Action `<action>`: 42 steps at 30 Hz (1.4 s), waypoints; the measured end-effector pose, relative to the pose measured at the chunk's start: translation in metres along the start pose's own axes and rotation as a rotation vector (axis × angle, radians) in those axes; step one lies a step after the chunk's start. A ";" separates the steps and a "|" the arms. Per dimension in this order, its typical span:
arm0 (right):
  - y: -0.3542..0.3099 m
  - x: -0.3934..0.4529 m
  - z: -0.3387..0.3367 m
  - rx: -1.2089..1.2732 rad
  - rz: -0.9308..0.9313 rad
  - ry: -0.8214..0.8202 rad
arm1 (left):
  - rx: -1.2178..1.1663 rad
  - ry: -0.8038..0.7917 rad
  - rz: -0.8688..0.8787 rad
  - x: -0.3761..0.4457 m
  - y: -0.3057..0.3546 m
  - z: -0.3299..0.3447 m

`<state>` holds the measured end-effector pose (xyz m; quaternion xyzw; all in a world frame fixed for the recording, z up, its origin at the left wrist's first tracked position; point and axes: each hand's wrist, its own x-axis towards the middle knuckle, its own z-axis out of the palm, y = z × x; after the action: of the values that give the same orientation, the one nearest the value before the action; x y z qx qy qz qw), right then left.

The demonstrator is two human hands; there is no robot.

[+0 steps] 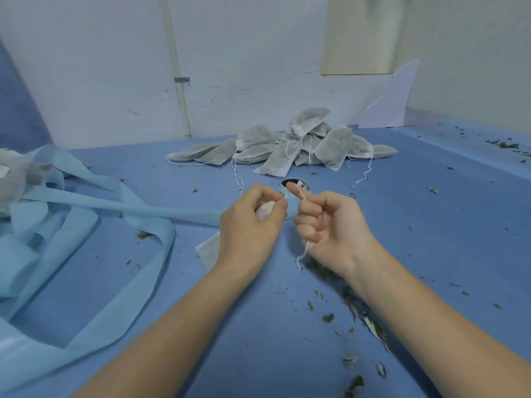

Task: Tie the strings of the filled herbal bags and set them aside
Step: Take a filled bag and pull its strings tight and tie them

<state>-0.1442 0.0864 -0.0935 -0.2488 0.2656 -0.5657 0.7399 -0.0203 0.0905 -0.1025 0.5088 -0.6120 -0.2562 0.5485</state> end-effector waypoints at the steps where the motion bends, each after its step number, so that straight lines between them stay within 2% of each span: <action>1: 0.003 0.000 0.000 -0.060 -0.021 -0.018 | 0.014 0.013 0.009 -0.001 -0.001 0.001; 5: 0.009 0.002 0.001 -0.323 -0.066 -0.032 | 0.020 0.029 0.024 -0.001 -0.005 0.000; 10: 0.007 -0.004 0.003 -0.900 -0.227 0.097 | 0.083 -0.029 0.042 -0.007 -0.006 0.003; 17: 0.012 -0.005 0.001 -1.217 -0.359 0.114 | 0.153 0.003 -0.017 -0.005 -0.005 0.005; 21: 0.017 -0.003 0.000 -1.318 -0.530 0.163 | 0.152 0.028 -0.039 -0.003 -0.004 0.005; 24: 0.018 0.000 -0.003 -1.320 -0.528 0.202 | 0.074 0.044 -0.064 -0.001 -0.003 0.003; 29: 0.008 0.001 -0.010 -1.151 -0.278 0.222 | -0.106 0.021 -0.131 0.002 -0.007 -0.002; 33: 0.005 0.000 -0.009 -1.095 -0.258 0.170 | -0.242 -0.008 -0.182 0.005 -0.008 -0.002; 35: 0.002 0.001 -0.008 -1.059 -0.255 0.173 | -0.270 -0.071 -0.179 0.004 -0.007 -0.005; 37: -0.001 0.002 -0.009 -0.984 -0.216 0.171 | -0.229 -0.143 -0.151 0.002 -0.005 -0.008; 39: -0.004 0.002 -0.010 -0.880 -0.167 0.149 | -0.050 -0.164 -0.068 -0.001 -0.004 -0.010; 42: -0.005 0.003 -0.012 -0.716 -0.110 0.145 | 0.260 -0.085 0.126 -0.004 -0.002 -0.007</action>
<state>-0.1557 0.0814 -0.0992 -0.4649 0.4847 -0.4923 0.5537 -0.0138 0.0948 -0.1036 0.5247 -0.6936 -0.1612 0.4665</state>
